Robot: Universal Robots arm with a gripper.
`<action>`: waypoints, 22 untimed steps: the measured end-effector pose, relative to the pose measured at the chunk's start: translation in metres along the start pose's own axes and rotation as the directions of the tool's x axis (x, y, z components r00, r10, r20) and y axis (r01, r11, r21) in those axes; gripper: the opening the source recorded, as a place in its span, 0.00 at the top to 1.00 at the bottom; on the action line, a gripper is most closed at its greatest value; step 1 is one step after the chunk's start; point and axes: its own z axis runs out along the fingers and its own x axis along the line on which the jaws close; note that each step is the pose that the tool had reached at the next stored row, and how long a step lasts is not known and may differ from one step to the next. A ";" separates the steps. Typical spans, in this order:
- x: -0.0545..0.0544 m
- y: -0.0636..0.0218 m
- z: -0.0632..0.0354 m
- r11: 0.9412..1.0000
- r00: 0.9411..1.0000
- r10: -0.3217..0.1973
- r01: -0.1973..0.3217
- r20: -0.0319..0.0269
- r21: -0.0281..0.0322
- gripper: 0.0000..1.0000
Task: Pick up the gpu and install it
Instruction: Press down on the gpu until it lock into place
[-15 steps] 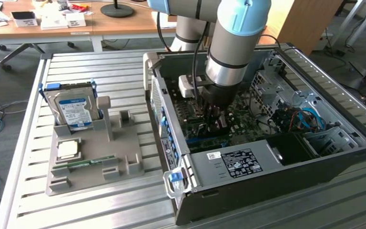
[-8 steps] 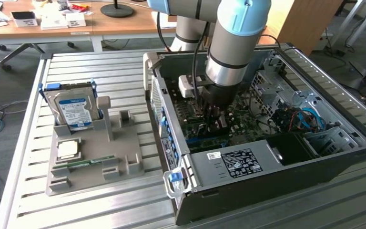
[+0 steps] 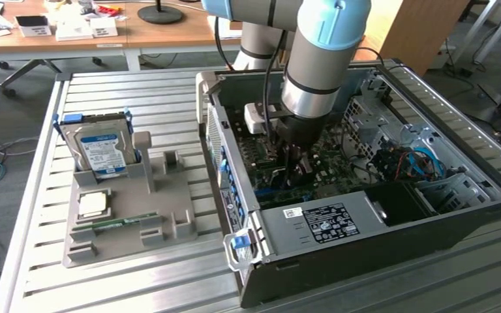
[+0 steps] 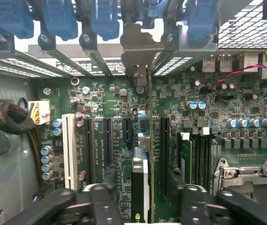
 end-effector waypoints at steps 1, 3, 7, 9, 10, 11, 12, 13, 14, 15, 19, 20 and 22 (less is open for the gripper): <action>0.000 0.0000 0.0000 1.000 1.000 0.000 0.000 0.000 0.000 0.43; 0.000 0.0000 0.0000 1.000 1.000 0.000 0.000 0.000 0.000 0.43; 0.000 0.0000 0.0000 1.000 1.000 0.000 0.000 0.000 0.000 0.43; 0.000 0.0000 -0.0001 1.000 1.000 0.000 0.000 0.000 0.000 0.43; 0.000 0.0000 -0.0002 1.000 1.000 0.000 0.000 0.000 0.000 0.43; 0.000 0.0000 -0.0006 1.000 1.000 0.000 0.000 0.000 0.000 0.43; 0.000 0.0000 -0.0009 1.000 1.000 0.000 0.000 0.000 0.000 0.43; 0.000 0.0000 -0.0014 1.000 1.000 0.000 0.000 0.000 0.000 0.43; 0.000 0.0000 -0.0019 1.000 1.000 0.000 0.000 0.000 0.000 0.43; 0.000 0.0000 -0.0024 1.000 1.000 0.000 0.000 0.000 0.000 0.43; 0.000 0.0000 -0.0053 1.000 1.000 0.000 0.000 0.000 0.000 0.43; 0.000 0.0000 -0.0061 1.000 1.000 0.000 0.000 0.000 0.000 0.43; 0.000 0.0000 -0.0075 1.000 1.000 0.000 0.000 0.000 0.000 0.43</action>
